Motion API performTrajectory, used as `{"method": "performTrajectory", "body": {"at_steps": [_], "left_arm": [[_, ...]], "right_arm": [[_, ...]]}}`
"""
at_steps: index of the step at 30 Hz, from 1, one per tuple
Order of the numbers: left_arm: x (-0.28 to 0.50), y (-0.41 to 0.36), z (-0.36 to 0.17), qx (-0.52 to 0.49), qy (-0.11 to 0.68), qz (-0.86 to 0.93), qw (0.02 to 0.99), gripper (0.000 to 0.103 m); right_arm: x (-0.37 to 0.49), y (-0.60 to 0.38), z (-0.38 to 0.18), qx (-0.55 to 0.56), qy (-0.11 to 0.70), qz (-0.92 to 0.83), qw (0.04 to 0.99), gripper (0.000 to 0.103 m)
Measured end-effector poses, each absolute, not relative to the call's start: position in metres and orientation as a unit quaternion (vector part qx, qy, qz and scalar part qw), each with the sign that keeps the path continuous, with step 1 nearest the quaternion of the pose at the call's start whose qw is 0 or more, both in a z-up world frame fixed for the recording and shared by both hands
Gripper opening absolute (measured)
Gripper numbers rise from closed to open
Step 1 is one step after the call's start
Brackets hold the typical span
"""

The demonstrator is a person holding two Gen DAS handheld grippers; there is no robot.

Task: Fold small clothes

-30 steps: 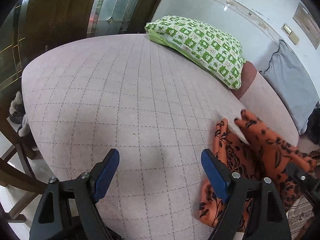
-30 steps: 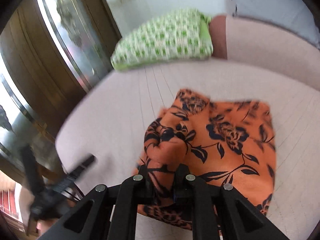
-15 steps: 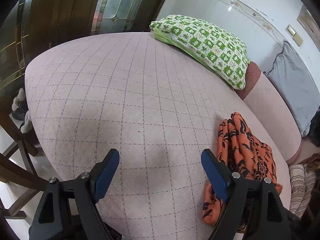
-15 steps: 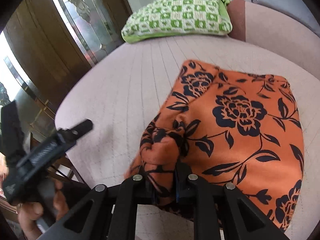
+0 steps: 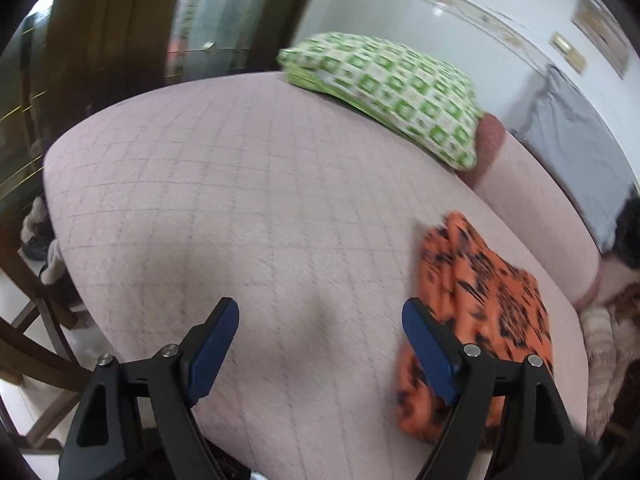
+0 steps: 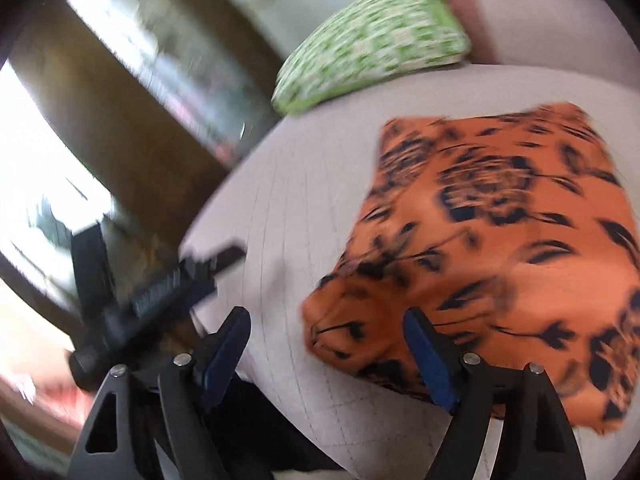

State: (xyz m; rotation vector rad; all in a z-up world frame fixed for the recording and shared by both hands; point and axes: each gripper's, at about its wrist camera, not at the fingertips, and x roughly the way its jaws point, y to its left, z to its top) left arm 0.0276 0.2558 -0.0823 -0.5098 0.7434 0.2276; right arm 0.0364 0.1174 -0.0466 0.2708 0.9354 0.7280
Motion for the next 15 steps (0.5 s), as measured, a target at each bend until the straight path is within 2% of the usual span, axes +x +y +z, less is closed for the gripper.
{"method": "performTrajectory", "body": {"at_steps": [7,9,10,11,12,14,15], "left_arm": [[0.027,0.169,-0.074,-0.168,0.384,0.013,0.908,0.084],[0.036,0.163,-0.079,-0.166,0.394,0.018,0.904,0.08],[0.042,0.161,-0.083,-0.171,0.408,0.018,0.896,0.076],[0.048,0.16,-0.088,-0.178,0.422,0.013,0.889,0.063],[0.052,0.158,-0.092,-0.182,0.435,0.003,0.882,0.056],[0.055,0.155,-0.097,-0.186,0.447,-0.005,0.875,0.051],[0.056,0.154,-0.097,-0.188,0.446,-0.008,0.875,0.039]], "right_arm": [[0.031,0.028,-0.047,0.228,0.414,0.277,0.837,0.081],[0.031,0.015,-0.045,0.243,0.414,0.271,0.834,0.081],[0.03,0.011,-0.047,0.248,0.414,0.271,0.833,0.081],[0.029,0.007,-0.048,0.251,0.411,0.271,0.833,0.081],[0.032,0.014,-0.046,0.251,0.41,0.272,0.834,0.081],[0.03,0.014,-0.045,0.255,0.407,0.277,0.832,0.081],[0.029,0.013,-0.044,0.254,0.405,0.279,0.833,0.081]]}}
